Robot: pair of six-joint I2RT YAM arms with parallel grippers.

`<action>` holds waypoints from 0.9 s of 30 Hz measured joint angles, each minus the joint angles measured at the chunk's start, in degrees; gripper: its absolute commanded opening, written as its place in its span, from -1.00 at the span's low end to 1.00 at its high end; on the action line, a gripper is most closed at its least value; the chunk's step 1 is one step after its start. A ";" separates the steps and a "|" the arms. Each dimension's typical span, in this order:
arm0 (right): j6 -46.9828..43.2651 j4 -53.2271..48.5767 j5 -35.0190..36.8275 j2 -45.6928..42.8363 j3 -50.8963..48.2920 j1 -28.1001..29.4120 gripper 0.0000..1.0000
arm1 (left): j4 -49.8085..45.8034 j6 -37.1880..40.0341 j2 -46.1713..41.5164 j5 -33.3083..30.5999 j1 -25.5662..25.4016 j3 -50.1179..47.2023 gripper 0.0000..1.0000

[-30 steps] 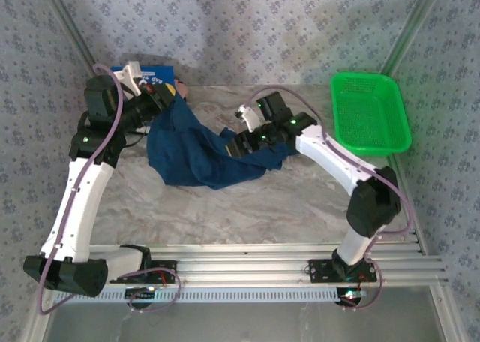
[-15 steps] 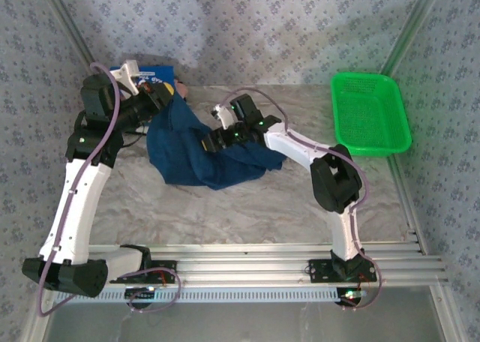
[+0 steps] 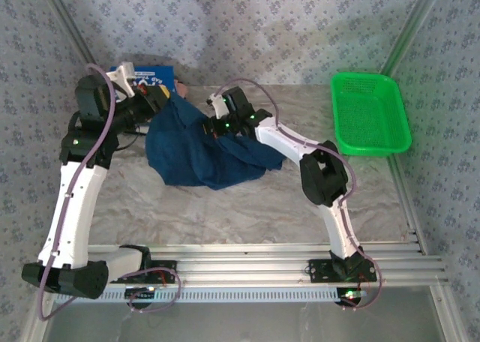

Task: Fold and stack the t-shirts

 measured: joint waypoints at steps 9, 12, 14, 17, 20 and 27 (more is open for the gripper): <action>-7.39 -13.03 -4.11 -18.18 5.14 -8.76 -1.00 | -0.48 2.03 5.86 0.46 3.72 15.58 -1.00; -7.06 -14.27 -7.89 -25.11 5.97 -14.14 -1.00 | 0.37 2.29 11.15 1.18 3.34 23.63 -1.00; -5.95 -14.21 -10.88 -28.57 7.17 -18.16 -1.00 | 0.17 2.86 15.63 1.86 2.25 30.45 -1.00; -4.83 -15.02 -14.45 -30.42 10.58 -21.59 -1.00 | -1.92 4.85 22.91 2.78 0.02 42.93 -1.00; -4.13 -16.76 -17.92 -30.51 13.68 -22.75 -1.00 | -5.88 6.93 28.65 2.82 -0.48 54.69 -1.00; -3.13 -24.98 -24.94 -29.42 18.53 -22.82 -1.00 | -14.29 10.38 31.91 2.82 1.46 65.37 -1.00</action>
